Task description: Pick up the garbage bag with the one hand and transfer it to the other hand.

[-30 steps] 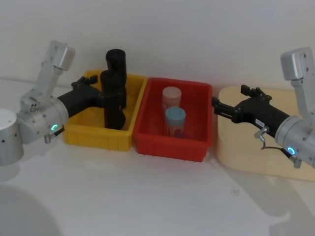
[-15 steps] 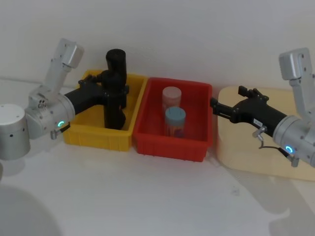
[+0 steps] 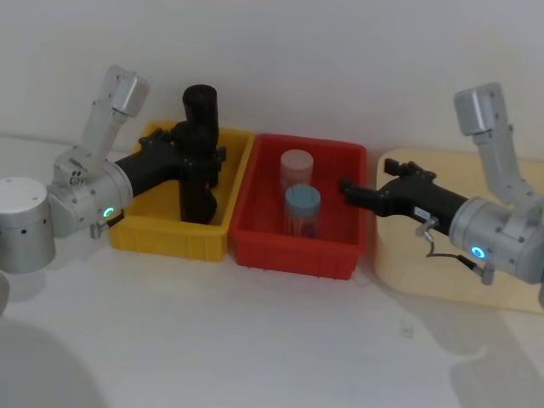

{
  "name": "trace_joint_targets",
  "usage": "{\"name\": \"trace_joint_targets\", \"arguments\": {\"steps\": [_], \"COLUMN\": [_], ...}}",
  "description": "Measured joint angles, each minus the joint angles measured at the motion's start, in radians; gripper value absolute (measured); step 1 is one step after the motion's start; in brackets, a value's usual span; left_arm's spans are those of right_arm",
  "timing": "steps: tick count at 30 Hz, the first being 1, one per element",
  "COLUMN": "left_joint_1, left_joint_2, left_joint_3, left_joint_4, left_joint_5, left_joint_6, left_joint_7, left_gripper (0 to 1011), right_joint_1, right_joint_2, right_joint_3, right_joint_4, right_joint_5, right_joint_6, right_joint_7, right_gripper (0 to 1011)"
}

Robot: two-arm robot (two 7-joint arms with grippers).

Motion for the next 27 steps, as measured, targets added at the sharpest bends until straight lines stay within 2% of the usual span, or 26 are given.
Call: {"name": "trace_joint_targets", "arguments": {"steps": [14, 27], "left_joint_1": [-0.005, -0.006], "left_joint_2": [-0.002, -0.002], "left_joint_3": [0.003, 0.004], "left_joint_4": [0.005, 0.007], "left_joint_5": [0.002, 0.003], "left_joint_6": [-0.001, -0.001], "left_joint_7": [-0.002, -0.003], "left_gripper": [1001, 1001], "right_joint_1": [0.075, 0.128], "right_joint_2": [-0.046, -0.085], "right_joint_3": [-0.063, -0.115], "right_joint_4": [0.105, 0.193], "right_joint_5": [0.008, -0.013], "right_joint_6": [0.020, -0.004], "right_joint_7": [0.046, 0.054], "right_gripper": [1001, 1001]}}
